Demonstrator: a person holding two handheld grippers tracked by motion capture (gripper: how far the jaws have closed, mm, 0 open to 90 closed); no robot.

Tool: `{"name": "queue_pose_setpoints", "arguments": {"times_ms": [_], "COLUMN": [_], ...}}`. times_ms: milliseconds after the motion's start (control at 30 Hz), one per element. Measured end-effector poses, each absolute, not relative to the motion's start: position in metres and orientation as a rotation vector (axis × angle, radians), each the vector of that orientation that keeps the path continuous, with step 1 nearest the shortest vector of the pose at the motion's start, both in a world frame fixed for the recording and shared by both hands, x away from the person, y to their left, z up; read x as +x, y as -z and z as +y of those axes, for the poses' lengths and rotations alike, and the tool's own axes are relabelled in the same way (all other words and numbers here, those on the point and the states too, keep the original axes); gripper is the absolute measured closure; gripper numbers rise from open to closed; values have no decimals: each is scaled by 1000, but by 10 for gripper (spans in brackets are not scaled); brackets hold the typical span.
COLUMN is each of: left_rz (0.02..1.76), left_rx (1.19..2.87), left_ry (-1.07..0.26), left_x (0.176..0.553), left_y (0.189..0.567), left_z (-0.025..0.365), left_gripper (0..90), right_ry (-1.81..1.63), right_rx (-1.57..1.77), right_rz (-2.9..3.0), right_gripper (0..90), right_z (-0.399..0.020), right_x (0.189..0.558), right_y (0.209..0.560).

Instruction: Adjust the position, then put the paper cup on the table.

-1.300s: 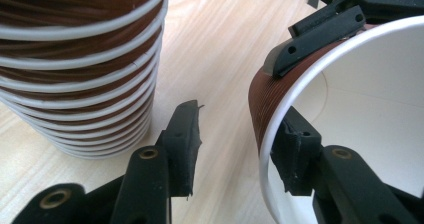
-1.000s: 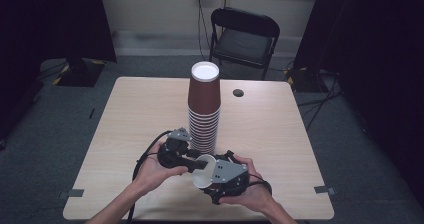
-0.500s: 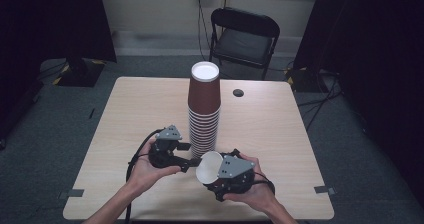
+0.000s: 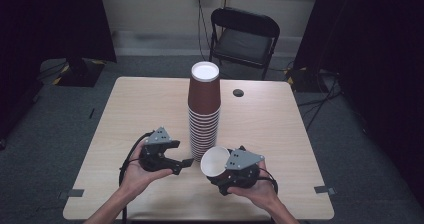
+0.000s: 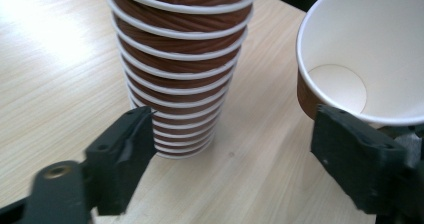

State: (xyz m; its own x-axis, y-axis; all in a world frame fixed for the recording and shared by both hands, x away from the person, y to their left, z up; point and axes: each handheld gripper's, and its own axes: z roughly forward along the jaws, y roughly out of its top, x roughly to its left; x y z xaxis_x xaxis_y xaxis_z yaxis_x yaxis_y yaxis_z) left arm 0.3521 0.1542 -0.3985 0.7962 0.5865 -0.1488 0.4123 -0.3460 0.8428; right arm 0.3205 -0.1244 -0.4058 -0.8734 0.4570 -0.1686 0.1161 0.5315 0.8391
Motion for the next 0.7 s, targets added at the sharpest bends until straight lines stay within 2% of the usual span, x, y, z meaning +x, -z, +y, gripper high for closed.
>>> {"name": "queue_pose_setpoints", "arguments": {"times_ms": [133, 233, 333, 467, 567, 700], "left_rz": [758, 782, 761, 767, 778, 781], "left_rx": [1976, 1984, 2015, 1988, 1952, 1937], "left_ry": [-287, -266, -341, -338, -457, -431], "left_x": [351, 350, 346, 341, 334, 331], "left_y": [402, 407, 411, 417, 418, 420], "left_z": [160, 163, 165, 170, 174, 181], "left_gripper": [156, 156, 157, 157, 155, 156], "right_ry": [-1316, -1344, -1343, -1336, -1336, -1341], "right_rx": [520, 572, 613, 666, 692, 740], "right_rz": [2394, 2382, 2360, 2329, 2303, 2279], "right_gripper": [119, 119, 119, 119, 118, 118], "right_z": [-129, -133, -137, -144, -149, -157], "right_x": [325, 329, 331, 335, 337, 345], "right_y": [405, 405, 404, 404, 403, 404]}}
